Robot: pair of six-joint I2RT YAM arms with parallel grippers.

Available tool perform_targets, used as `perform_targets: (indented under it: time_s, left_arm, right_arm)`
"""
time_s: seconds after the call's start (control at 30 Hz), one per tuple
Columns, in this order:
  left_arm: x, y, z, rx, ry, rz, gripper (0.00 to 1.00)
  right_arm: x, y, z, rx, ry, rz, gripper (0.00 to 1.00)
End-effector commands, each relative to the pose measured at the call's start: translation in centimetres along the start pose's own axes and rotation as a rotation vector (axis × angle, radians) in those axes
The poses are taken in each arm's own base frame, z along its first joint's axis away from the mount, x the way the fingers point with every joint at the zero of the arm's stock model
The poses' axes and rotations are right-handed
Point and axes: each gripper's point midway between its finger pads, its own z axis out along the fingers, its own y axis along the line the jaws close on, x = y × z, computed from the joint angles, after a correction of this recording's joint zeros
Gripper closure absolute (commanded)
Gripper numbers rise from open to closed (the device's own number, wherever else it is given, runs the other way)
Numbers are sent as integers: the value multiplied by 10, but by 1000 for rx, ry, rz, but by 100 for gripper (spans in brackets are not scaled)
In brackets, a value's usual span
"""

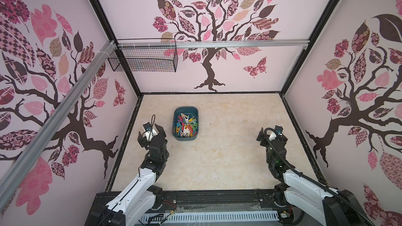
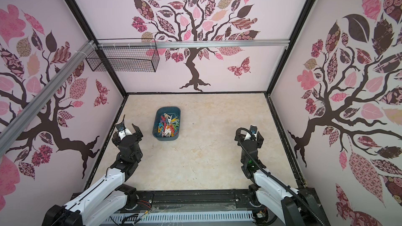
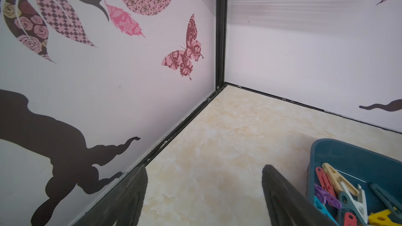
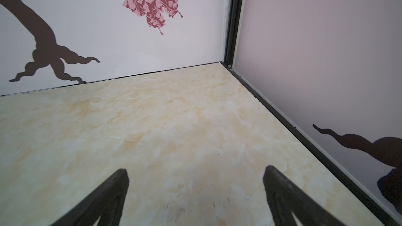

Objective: Put the clothespins into the storage box
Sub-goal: Reset both arms

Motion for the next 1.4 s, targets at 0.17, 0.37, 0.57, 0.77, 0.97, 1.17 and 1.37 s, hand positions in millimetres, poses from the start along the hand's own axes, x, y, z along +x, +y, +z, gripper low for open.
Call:
perform_targets:
  time_s: [0.17, 0.37, 0.57, 0.77, 0.97, 1.17, 1.37]
  left_arm:
    - [50, -32, 30, 178, 65, 6, 12]
    - [63, -49, 60, 350, 102, 10, 15]
    - [91, -75, 70, 492, 109, 39, 2]
    - [98, -65, 88, 413, 224, 25, 2]
    - [96, -65, 87, 420, 207, 22, 2]
    - [96, -69, 85, 415, 206, 42, 2]
    - [97, -73, 84, 399, 207, 74, 2]
  right_arm:
    - [-13, 18, 27, -66, -125, -47, 0]
    - [10, 24, 37, -191, -82, -37, 0]
    - [19, 22, 42, -222, -89, -13, 0]
    - [29, -5, 77, -22, 43, 50, 0]
    - [29, -5, 76, -26, 39, 50, 0]
    - [28, -3, 75, -34, 38, 47, 0]
    - [29, -1, 76, -42, 41, 37, 0]
